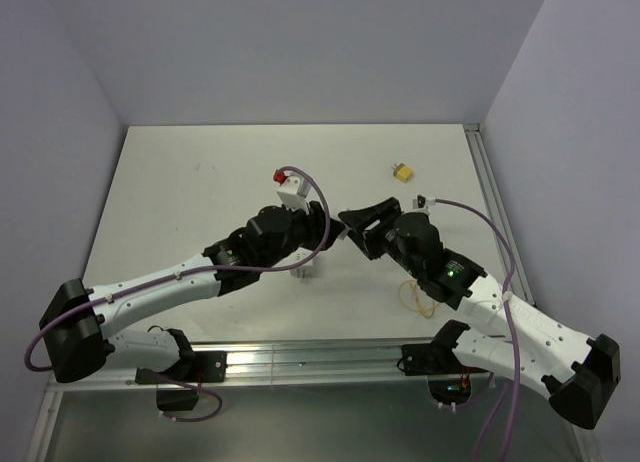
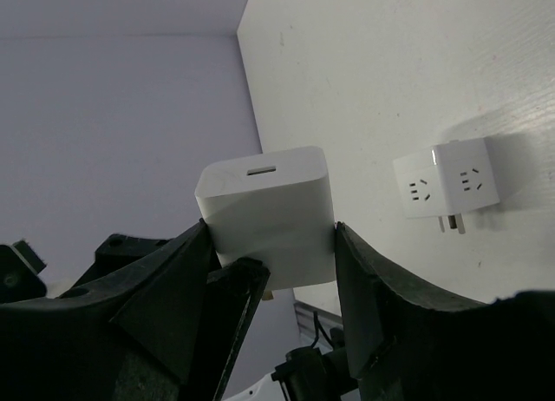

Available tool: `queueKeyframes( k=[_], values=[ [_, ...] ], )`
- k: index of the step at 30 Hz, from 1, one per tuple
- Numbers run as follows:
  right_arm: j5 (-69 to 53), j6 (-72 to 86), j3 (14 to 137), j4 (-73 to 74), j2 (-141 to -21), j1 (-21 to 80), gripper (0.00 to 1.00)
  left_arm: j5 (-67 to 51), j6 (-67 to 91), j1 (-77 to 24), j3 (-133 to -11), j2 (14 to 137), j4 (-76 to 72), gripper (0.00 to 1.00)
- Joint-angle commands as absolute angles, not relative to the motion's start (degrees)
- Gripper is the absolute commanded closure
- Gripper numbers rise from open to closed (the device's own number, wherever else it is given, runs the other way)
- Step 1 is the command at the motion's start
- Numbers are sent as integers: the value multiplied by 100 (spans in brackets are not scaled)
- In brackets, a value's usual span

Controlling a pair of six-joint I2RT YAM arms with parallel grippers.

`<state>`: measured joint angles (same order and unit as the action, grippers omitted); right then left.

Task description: Insert the plug

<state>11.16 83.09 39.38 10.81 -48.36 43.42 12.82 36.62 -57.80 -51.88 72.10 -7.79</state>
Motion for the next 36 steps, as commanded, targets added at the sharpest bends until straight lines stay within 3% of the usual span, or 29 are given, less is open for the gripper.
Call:
queueKeyframes(
  k=[1,2,4,6,7,14,18,25,36],
  values=[
    [1266,8455,4227,730,-4658,4438,100,1213,3612,-5810,-5423,7260,-870,60],
    [1240,8420,4228,669,-4658,4447,100,1195,3621,-5801,-5449,7268,-870,68],
    [1100,8019,4210,354,-4632,4447,96,1178,3682,-5792,-5519,7277,-730,100],
    [1020,7648,4184,133,-4536,4447,77,915,3718,-5722,-5581,7208,-668,100],
    [828,7211,4175,27,-4492,4447,56,853,3735,-5696,-5572,7155,-642,100],
    [441,5065,4456,543,-3842,4333,16,-623,3885,-4941,-5309,6426,-177,100],
    [-332,3940,4631,808,-3630,4228,14,-1072,3683,-4702,-5335,5943,394,100],
    [-3539,2454,5062,625,-4104,3876,28,-3083,3709,-4526,-4975,5239,-280,100],
    [-4719,2460,4931,18,-4605,3867,43,-3753,3964,-4517,-4597,4764,-721,100]
  ],
)
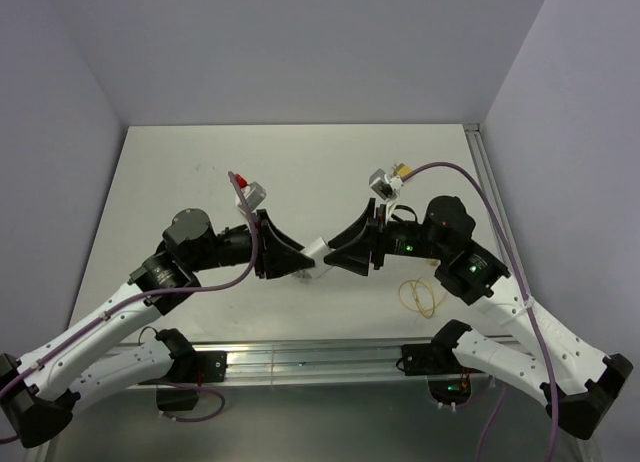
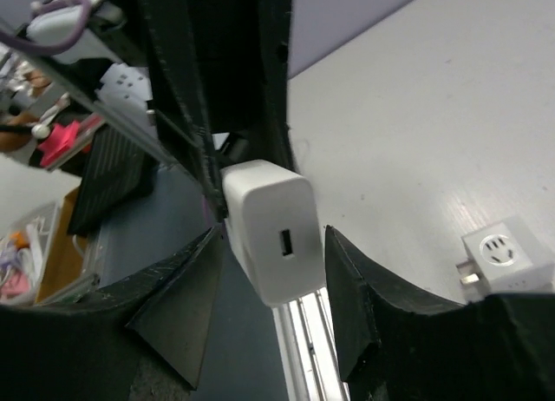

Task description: Insert the plug

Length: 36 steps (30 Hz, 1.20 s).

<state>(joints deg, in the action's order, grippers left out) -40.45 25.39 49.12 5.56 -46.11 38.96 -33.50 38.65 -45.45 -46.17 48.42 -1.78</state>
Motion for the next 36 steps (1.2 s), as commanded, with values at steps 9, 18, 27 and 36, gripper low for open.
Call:
queueKeyframes(
  k=[9,18,27,36],
  values=[
    [-5212,2557,4922,-360,-4833,3876,44,-3920,3911,-4518,-4605,4808,-852,100],
    [-5712,2926,4931,-948,-5071,3867,58,-3981,3894,-4517,-4623,4799,-897,100],
    [-4758,2147,5422,276,-5343,3867,100,-1753,3674,-4404,-5053,4755,856,18],
    [-2232,116,6205,1995,-6063,3867,100,1904,4886,-4043,-4983,3981,2775,10]
  ],
)
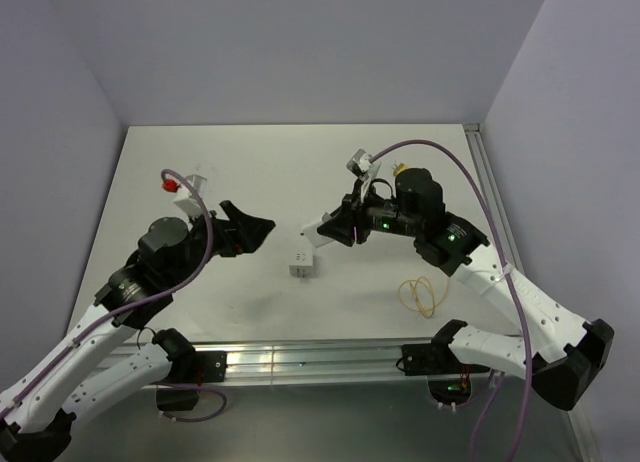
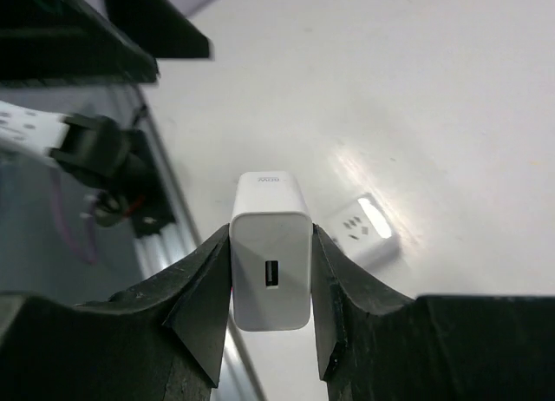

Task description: Insert the plug

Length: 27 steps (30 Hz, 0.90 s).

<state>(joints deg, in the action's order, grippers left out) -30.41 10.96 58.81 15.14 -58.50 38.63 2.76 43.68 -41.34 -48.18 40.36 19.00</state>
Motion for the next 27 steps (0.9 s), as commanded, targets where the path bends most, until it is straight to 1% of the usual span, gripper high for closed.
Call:
queueKeyframes(
  k=[1,3,5,6,7,9,11,13,15,20,25,27],
  values=[
    [-2293,10,6231,1995,-6143,3867,100,1951,5061,-3999,-5044,4208,3178,11],
    [-2416,-552,6319,2039,-6397,3885,100,1943,5167,-3781,-5141,4542,3462,28],
    [-2461,-859,6433,2004,-6565,3893,100,1339,5133,-3543,-5081,5052,3455,50],
    [-2539,-957,6529,2126,-6792,3894,100,1031,5107,-3194,-4915,5210,3367,52],
    [-2575,-1071,6756,2240,-6942,3902,100,193,5028,-2982,-4774,5456,3236,55],
    [-2549,-1440,7065,2730,-7441,3981,100,-550,5001,-2473,-4249,5607,2588,56],
    [-2418,-1791,7548,3083,-7794,4113,100,-1165,5080,-2268,-3861,5739,2216,55],
    [-2234,-2090,8013,3576,-8287,4315,100,-1387,5080,-2101,-3753,5879,2004,54],
    [-2101,-2266,8243,3900,-8664,4534,100,-1494,4984,-2040,-3665,5976,1847,54],
    [-1837,-2636,8604,4183,-9157,4895,100,-1749,5027,-1978,-3358,5898,1486,55],
    [-1688,-2812,8719,4456,-9421,5123,100,-1862,4948,-1820,-3182,5810,1442,51],
    [-1452,-2856,8728,4526,-9553,5220,100,-1925,4948,-1723,-3077,5766,1371,49]
  ],
)
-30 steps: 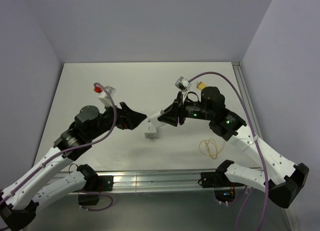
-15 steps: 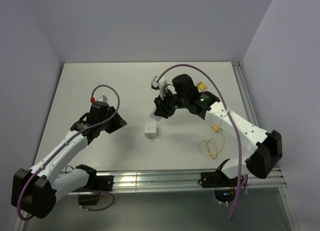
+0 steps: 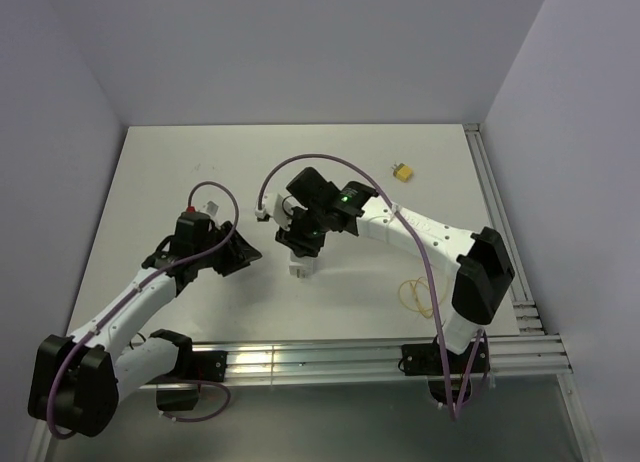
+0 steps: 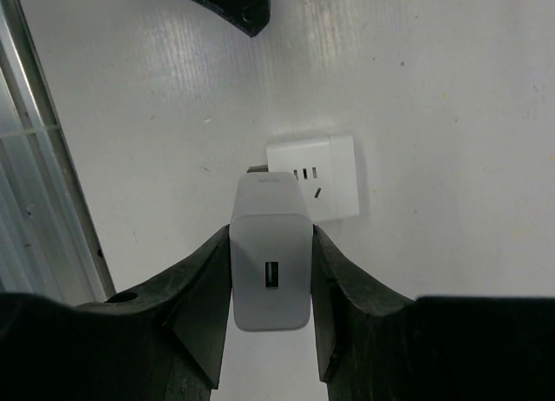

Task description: Insert the plug

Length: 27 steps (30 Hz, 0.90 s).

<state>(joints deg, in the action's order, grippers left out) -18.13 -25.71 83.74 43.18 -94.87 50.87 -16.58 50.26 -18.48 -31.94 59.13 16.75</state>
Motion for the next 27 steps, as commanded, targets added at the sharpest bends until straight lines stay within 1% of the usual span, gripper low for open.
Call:
queueKeyframes(
  k=[1,5,11,16,27],
  values=[
    [-1346,-2883,8719,4544,-9597,5264,100,-1986,4948,-1705,-3050,5757,1354,48],
    [-1090,-2900,8561,4369,-9633,5361,100,-2074,4957,-1617,-2918,5695,1275,45],
    [-950,-2979,8517,4087,-9721,5361,100,-2048,4948,-1495,-2778,5696,1301,46],
    [-800,-3102,8604,4166,-9896,5361,100,-2083,4904,-1415,-2760,5651,1327,44],
    [-949,-3287,8648,4122,-10046,5352,100,-2206,4852,-1231,-2716,5642,1283,43]
  ],
)
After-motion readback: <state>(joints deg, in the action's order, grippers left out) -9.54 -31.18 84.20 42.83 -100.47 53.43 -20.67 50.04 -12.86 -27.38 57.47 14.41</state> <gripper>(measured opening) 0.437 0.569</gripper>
